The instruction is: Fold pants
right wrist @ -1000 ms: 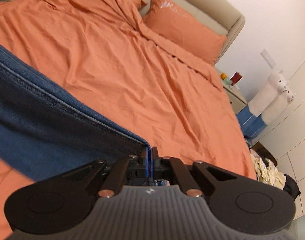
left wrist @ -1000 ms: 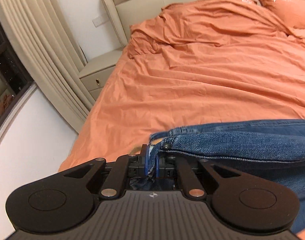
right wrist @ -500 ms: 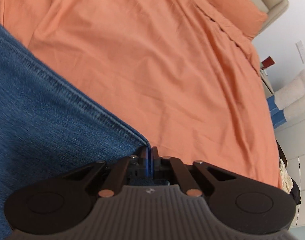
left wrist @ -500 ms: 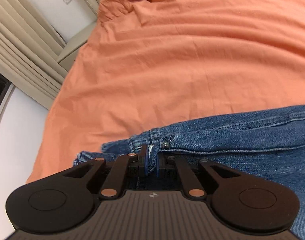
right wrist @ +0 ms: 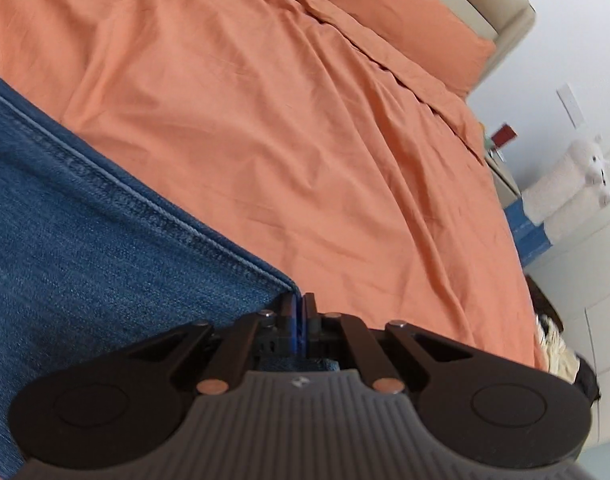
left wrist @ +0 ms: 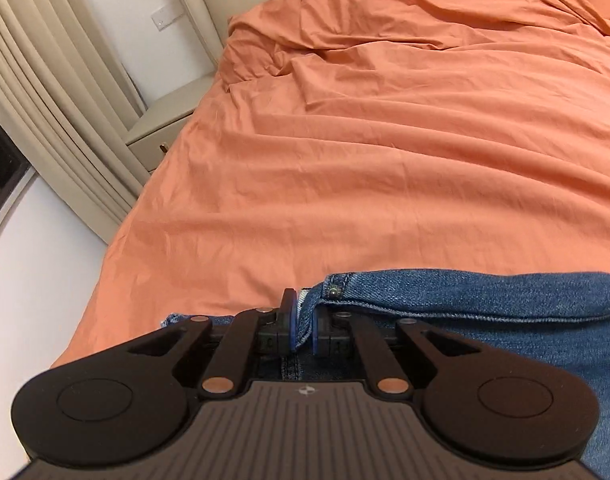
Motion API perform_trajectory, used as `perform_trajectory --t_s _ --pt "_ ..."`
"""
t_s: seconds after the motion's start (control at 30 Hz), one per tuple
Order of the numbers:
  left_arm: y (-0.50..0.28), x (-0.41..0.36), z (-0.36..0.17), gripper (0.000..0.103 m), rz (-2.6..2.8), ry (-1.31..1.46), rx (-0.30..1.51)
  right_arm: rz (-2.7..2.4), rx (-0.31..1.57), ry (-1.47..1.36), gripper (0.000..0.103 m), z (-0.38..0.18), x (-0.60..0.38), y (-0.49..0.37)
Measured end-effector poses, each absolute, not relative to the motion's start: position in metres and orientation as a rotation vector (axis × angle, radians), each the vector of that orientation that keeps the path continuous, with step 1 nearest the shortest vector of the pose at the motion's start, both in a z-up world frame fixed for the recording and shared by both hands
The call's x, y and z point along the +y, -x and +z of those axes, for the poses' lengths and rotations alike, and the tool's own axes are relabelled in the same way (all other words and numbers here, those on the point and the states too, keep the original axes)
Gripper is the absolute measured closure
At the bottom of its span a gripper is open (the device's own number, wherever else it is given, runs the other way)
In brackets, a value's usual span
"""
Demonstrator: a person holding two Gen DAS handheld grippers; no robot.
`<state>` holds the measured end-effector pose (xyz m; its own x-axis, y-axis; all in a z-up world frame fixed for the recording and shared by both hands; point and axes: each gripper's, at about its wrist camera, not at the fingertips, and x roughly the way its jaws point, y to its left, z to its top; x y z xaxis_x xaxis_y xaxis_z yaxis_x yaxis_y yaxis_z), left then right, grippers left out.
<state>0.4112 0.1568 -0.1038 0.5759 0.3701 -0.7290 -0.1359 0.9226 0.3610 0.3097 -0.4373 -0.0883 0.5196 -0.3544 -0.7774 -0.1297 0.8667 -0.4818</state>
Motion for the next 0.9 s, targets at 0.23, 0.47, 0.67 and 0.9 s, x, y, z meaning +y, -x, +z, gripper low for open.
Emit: perform_trajectory --t_s 0.23,0.47,0.67,0.9 --pt "-0.434 0.152 -0.136 0.086 0.254 -0.38 1.019 -0.153 1.104 0.538 0.103 -0.118 -0.432 -0.321" --pt "-0.43 0.158 -0.114 0.024 0.161 -0.434 1.049 -0.174 1.08 0.515 0.06 -0.101 -0.422 -0.315" --pt "-0.404 0.166 -0.067 0.009 0.165 -0.348 0.95 -0.192 1.066 0.406 0.059 -0.068 -0.403 -0.292" --pt "-0.328 0.216 -0.05 0.019 0.253 -0.018 0.893 -0.138 1.033 0.012 0.055 -0.032 -0.361 -0.233"
